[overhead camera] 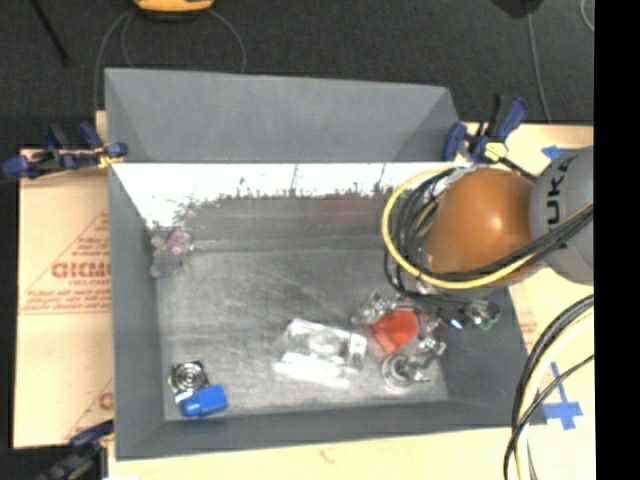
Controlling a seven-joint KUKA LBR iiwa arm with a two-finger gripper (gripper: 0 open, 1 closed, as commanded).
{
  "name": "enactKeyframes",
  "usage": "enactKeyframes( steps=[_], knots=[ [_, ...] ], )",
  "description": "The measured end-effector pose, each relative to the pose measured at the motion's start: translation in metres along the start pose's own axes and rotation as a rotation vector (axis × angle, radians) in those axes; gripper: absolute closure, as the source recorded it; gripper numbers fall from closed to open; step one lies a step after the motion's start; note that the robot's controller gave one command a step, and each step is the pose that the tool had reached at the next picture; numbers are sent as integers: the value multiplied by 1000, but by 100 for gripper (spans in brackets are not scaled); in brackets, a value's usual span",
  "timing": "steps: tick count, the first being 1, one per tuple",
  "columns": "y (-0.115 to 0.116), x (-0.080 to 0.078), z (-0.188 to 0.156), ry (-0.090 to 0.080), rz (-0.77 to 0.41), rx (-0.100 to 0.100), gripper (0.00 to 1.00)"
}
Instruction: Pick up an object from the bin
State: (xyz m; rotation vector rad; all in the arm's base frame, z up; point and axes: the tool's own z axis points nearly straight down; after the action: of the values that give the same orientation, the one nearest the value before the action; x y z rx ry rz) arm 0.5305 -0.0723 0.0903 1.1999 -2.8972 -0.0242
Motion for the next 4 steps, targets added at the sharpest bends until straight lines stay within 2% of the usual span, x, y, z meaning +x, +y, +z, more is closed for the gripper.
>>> enactKeyframes(
  steps=[1,2,3,4],
  knots=[
    [5,9,-3,-9,91,20,0],
    [14,37,-48,2,-374,20,0],
    [13,-29,7,-2,-469,28,0],
    [14,-28,9,3,-469,20,100]
  ],
)
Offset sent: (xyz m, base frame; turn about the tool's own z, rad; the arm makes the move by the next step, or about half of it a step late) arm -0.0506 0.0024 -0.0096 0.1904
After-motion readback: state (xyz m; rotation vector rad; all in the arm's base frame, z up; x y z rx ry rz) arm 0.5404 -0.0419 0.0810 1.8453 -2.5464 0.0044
